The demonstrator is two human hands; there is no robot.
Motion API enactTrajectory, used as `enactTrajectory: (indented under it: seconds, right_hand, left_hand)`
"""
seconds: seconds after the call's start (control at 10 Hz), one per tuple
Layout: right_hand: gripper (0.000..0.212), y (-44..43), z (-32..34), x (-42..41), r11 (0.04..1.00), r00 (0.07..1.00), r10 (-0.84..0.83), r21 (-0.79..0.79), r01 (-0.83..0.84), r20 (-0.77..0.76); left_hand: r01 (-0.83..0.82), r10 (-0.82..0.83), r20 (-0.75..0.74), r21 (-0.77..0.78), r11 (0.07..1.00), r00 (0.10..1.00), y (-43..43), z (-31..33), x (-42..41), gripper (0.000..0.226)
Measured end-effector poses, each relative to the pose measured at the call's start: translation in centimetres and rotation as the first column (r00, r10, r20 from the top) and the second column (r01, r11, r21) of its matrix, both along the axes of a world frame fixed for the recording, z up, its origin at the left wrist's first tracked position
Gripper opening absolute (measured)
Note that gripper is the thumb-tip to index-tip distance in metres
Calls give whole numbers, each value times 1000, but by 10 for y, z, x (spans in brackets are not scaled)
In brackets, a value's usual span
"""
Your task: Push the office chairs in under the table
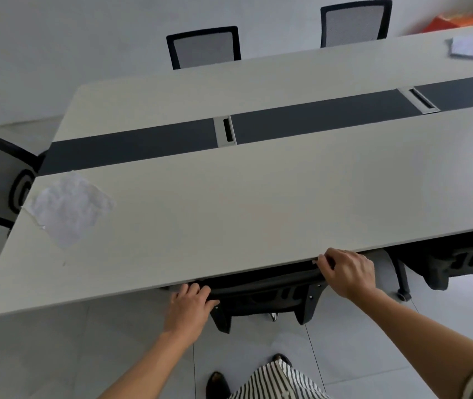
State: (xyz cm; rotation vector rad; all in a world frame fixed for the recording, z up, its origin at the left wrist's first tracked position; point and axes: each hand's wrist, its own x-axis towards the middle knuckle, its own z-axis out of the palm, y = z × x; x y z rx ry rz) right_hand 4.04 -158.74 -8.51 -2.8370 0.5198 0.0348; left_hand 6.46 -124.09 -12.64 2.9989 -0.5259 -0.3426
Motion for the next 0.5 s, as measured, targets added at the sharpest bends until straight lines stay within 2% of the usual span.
enactTrajectory:
  seconds: [0.1,0.2,0.3,0.4,0.5]
  right_hand:
    - [37,0,1,-1,1000,1000,9,21,-8,-28]
    - [37,3,4,1,1000,991,-1,13,2,-131]
    - [35,9,14,3,1000,964,-11,-24,5,-264]
    - [33,19,41,13,998,952,47,-19,-56,-302]
    - [24,25,93,31,933,1000,-10,361,1,22]
  left_hand:
    - [-41,41,-35,-5,999,999,-2,5,-2,39]
    - [-74,73,-83,-14,997,994,-2,10,0,42]
    - [-130,114,-159,-92,987,981,3,15,0,39]
    - [-174,142,-166,-196,965,976,15,17,1,37]
    - [-210,168,-169,-271,940,971,30,21,-5,32]
